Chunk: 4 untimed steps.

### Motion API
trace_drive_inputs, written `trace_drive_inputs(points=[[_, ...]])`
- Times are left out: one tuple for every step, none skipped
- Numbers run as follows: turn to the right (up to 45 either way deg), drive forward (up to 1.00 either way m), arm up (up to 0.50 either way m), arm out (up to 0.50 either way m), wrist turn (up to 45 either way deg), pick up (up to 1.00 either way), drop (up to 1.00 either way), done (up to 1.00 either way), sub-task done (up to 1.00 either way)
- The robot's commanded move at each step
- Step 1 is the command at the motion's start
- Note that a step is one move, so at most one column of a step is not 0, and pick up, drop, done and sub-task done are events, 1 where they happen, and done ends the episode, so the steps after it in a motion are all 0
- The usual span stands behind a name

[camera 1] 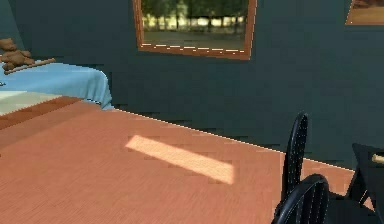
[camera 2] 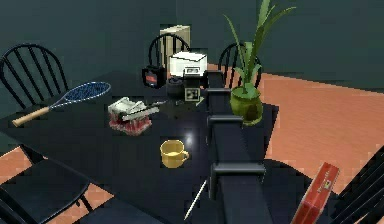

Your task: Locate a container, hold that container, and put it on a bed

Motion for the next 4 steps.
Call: trace_drive_inputs(points=[[0.0, 0.00, 0.00, 0.00, 36.0, 0.00, 0.00, 0.00, 0.00], [0.0, 0.00, -0.30, 0.00, 0.0, 0.00, 0.00, 0.00, 0.00], [0.0, 0.00, 0.00, 0.00, 0.0, 1.00, 0.00, 0.00, 0.00], [0.0, 0.00, 0.10, 0.00, 0.0, 0.00, 0.00, 0.00, 0.00]])
